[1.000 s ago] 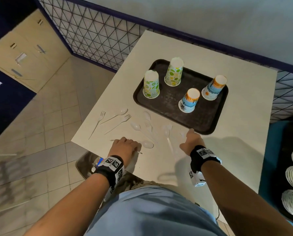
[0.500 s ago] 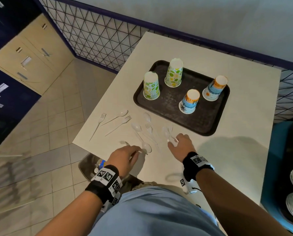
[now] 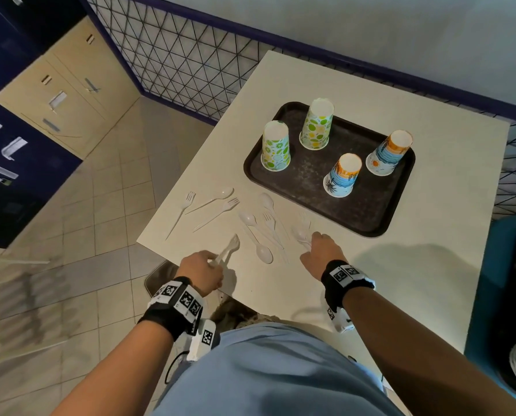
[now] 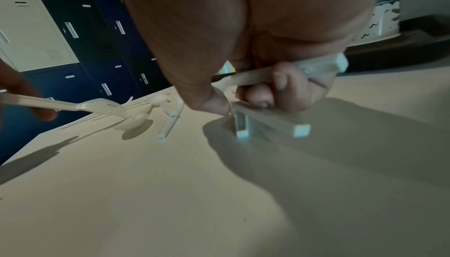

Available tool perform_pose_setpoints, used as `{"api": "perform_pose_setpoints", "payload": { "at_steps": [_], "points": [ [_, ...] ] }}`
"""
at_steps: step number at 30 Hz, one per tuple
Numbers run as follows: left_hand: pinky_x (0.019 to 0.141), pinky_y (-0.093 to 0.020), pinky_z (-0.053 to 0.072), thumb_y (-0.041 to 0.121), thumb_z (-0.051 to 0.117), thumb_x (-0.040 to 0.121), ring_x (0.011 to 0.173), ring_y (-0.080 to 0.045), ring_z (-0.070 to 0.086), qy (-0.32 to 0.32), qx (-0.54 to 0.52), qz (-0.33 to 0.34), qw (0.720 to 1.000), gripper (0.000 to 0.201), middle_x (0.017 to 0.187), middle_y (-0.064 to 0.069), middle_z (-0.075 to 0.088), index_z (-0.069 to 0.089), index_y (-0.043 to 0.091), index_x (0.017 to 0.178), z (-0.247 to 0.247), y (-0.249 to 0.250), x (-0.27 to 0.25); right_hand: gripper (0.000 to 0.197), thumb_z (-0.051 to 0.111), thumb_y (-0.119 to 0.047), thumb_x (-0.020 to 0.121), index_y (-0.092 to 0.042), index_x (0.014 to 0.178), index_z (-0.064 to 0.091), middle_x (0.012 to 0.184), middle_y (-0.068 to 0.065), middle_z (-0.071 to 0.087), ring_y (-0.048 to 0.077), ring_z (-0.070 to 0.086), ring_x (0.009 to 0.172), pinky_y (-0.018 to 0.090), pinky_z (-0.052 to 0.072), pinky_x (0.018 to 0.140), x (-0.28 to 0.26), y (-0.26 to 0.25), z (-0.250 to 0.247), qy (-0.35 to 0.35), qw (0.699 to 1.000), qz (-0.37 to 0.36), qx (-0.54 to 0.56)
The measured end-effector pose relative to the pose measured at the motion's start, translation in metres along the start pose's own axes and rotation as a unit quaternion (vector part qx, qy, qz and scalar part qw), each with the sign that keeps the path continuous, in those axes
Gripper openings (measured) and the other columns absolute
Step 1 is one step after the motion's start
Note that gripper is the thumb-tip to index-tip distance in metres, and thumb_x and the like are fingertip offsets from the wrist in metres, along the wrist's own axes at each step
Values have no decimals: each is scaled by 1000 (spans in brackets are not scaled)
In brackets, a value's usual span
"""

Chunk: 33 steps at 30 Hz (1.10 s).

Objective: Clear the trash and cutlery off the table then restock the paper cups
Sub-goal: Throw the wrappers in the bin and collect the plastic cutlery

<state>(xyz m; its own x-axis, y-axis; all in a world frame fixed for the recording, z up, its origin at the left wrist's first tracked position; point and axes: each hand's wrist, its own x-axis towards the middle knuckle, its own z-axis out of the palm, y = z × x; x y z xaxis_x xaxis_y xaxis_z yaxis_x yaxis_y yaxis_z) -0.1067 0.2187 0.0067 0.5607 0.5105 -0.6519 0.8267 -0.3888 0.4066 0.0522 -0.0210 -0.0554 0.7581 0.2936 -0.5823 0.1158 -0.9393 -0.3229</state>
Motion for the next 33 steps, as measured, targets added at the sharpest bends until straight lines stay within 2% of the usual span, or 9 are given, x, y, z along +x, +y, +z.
{"api": "perform_pose_setpoints", "payload": {
  "at_steps": [2, 4, 7, 11, 16, 19, 28, 31, 33],
  "points": [
    [80, -41, 62, 15, 49, 97, 79, -23, 75, 0, 43, -6, 999, 20, 88, -8, 79, 68, 10, 100, -3, -4, 5, 34, 57, -24, 89, -10, 119, 49, 118, 13, 58, 37, 63, 107, 42, 54, 90, 1, 1, -1, -2, 1000, 8, 15],
    [75, -38, 53, 18, 43, 101, 85, -28, 65, 11, 88, -13, 996, 21, 101, -12, 73, 61, 8, 101, -7, -5, 8, 35, 55, -24, 91, -10, 122, 46, 123, 14, 60, 38, 63, 110, 43, 54, 92, 2, 2, -1, 3, 999, 15, 31],
    [65, -33, 41, 27, 42, 103, 78, -26, 58, 25, 115, 0, 993, 18, 92, -8, 59, 47, 10, 102, -11, -3, 8, 30, 50, -23, 95, -7, 120, 44, 122, 17, 63, 38, 62, 110, 44, 54, 91, 3, 4, -1, 30, 999, 16, 36],
    [77, -32, 42, 17, 61, 93, 97, -28, 57, 54, 181, 180, 965, 14, 98, -2, 48, 54, 10, 103, -5, 12, 19, 27, 49, -22, 99, -5, 120, 47, 123, 17, 63, 38, 61, 113, 43, 51, 96, 4, 3, 0, 55, 998, 11, 8],
    [94, -43, 48, -4, 55, 91, 115, -31, 49, 3, 296, 339, 893, 42, 129, -11, 54, 60, 7, 131, 16, 43, 49, 36, 52, -28, 100, -6, 127, 45, 125, 15, 57, 34, 58, 113, 40, 48, 97, 3, -4, 5, 87, 995, -2, -48],
    [97, -43, 49, -3, 57, 92, 124, -31, 46, -24, 389, 341, 855, 57, 142, -7, 49, 47, 12, 146, 23, 48, 66, 42, 53, -34, 102, -8, 132, 42, 126, 13, 55, 31, 59, 114, 38, 50, 96, 3, -4, 10, 98, 991, -17, -87],
    [105, -39, 41, 5, 55, 96, 133, -27, 46, -24, 490, 351, 797, 57, 148, -6, 46, 38, 12, 150, 30, 51, 75, 34, 51, -16, 99, -6, 131, 46, 125, 11, 54, 28, 63, 112, 37, 53, 91, 4, -6, 4, 61, 990, 18, -128],
    [104, -39, 40, 2, 57, 92, 130, -28, 48, -32, 475, 355, 805, 63, 146, -8, 45, 34, 11, 150, 28, 49, 73, 28, 48, -19, 100, -7, 125, 46, 124, 13, 56, 35, 62, 112, 44, 53, 89, -2, -5, -1, 71, 996, 40, -37],
    [96, -39, 43, 1, 52, 95, 120, -32, 54, -46, 403, 337, 850, 57, 142, -12, 44, 35, 8, 148, 26, 50, 66, 25, 46, -21, 100, -8, 121, 47, 124, 14, 58, 37, 61, 113, 45, 53, 91, -8, 1, -2, 77, 996, 47, 14]
  ]
}}
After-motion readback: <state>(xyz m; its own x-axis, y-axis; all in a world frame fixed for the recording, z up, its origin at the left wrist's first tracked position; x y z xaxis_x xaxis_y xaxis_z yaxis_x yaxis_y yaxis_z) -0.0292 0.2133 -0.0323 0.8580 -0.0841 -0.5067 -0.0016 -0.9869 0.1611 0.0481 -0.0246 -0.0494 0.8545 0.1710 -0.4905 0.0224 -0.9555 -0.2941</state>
